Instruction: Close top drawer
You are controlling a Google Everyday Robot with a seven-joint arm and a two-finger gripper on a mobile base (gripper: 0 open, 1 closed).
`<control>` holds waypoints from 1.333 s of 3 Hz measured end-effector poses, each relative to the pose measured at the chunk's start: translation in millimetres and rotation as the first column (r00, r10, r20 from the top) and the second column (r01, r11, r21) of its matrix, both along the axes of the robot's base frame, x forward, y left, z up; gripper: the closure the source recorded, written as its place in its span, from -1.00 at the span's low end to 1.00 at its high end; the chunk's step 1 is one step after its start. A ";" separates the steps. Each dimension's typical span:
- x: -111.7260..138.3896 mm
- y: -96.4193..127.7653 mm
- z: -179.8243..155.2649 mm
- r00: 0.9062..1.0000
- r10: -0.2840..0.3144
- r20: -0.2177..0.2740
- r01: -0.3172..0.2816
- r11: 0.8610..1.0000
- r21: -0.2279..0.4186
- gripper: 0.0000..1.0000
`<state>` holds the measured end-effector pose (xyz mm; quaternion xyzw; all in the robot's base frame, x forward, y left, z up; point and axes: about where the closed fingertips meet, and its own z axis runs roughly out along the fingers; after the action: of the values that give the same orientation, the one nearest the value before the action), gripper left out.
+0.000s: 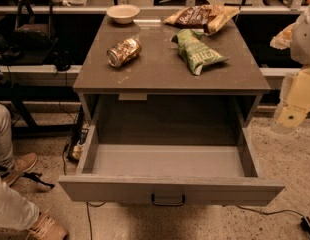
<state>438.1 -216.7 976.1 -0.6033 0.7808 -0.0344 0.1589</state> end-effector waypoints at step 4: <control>-11.1 3.6 -174.2 0.865 -0.413 -0.283 0.467 0.871 0.155 -0.18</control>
Offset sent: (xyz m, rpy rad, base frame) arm 0.0123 -0.0138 -0.1448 0.2096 0.2484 -0.4412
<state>427.1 -213.0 802.0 -0.3867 0.9105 0.0893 0.1161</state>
